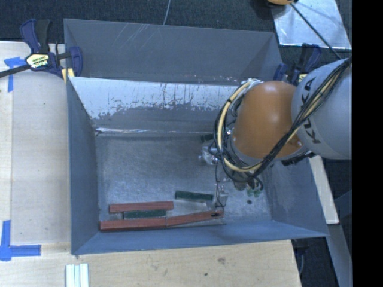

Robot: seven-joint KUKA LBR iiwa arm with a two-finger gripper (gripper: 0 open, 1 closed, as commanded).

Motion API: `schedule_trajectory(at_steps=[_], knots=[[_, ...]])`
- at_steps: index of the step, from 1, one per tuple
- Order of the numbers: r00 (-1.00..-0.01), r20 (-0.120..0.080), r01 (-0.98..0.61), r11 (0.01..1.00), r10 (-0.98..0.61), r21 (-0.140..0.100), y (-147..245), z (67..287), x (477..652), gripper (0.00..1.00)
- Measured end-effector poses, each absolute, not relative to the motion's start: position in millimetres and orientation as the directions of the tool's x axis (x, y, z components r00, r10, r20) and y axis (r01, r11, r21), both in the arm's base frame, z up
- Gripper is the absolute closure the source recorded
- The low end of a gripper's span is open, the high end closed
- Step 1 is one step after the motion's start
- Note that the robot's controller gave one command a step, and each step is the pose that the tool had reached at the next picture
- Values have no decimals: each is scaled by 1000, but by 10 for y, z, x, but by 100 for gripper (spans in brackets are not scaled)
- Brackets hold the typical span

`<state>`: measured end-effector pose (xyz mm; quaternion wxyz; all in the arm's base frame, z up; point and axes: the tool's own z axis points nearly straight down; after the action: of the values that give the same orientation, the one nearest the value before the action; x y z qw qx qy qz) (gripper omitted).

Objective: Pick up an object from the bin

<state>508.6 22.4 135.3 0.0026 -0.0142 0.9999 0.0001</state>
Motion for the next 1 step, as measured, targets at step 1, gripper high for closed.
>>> schedule_trajectory(at_steps=[1], knots=[[-993, -1, -119, 993, -119, 0, 130, 813, 4911, 100]])
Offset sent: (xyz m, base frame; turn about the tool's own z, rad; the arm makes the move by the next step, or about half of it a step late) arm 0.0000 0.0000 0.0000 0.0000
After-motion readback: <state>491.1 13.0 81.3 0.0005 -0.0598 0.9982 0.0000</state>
